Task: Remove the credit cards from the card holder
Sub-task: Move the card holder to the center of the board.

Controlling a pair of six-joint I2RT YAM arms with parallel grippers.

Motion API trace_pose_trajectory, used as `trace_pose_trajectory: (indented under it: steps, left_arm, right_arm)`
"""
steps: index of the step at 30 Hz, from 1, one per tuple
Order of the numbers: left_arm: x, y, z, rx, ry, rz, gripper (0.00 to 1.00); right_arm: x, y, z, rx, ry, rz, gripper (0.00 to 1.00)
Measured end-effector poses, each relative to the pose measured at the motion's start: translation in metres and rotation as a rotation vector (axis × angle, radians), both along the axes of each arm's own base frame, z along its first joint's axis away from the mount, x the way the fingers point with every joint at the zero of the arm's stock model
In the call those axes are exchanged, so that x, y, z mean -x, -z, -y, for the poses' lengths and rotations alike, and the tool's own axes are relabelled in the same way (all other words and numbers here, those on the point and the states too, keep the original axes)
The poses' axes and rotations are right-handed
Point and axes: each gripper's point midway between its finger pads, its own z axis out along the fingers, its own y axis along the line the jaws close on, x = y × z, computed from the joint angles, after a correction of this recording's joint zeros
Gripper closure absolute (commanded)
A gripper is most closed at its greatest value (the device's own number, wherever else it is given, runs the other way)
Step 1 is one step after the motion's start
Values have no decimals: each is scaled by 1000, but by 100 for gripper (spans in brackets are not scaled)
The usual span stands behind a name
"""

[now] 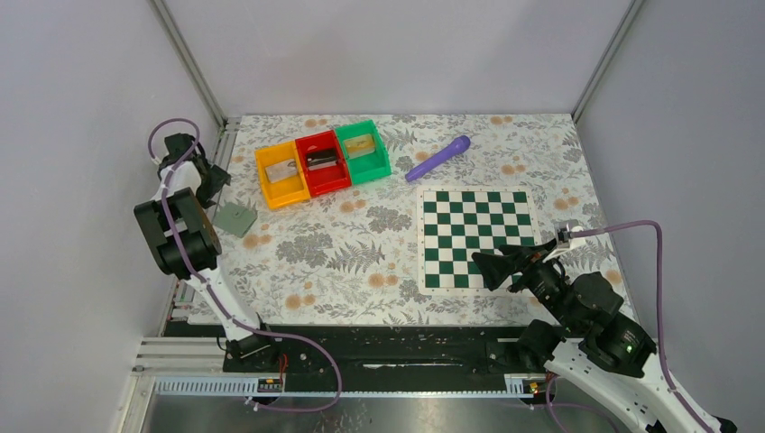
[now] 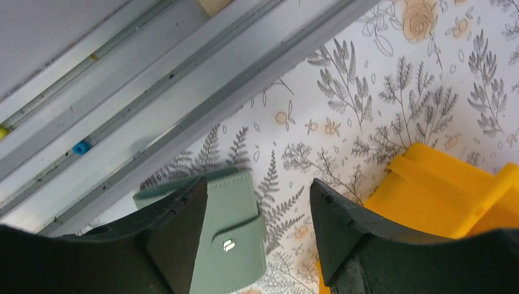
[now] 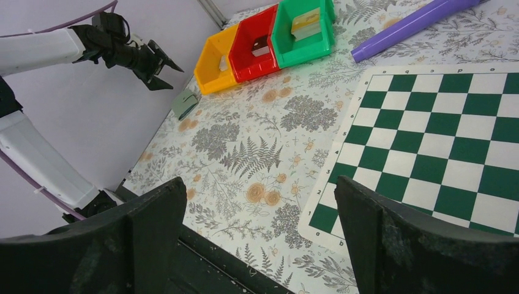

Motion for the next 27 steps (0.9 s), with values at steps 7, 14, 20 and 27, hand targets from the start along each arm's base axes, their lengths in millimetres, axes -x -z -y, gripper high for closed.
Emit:
trace_pose_trajectory:
  steps: [7, 14, 20, 27]
  left_arm:
    - [-11, 17, -14, 18, 1, -41, 47]
    - [-7, 22, -6, 55, 16, -61, 49]
    - [4, 35, 3, 93, 17, -95, 51]
    - [28, 45, 16, 131, 4, -131, 53]
  right_arm:
    - [-4, 0, 0, 9, 16, 3, 3]
    - [-4, 0, 0, 11, 15, 1, 3]
    - [-2, -2, 2, 1, 15, 9, 4]
    - [6, -10, 13, -35, 23, 32, 5]
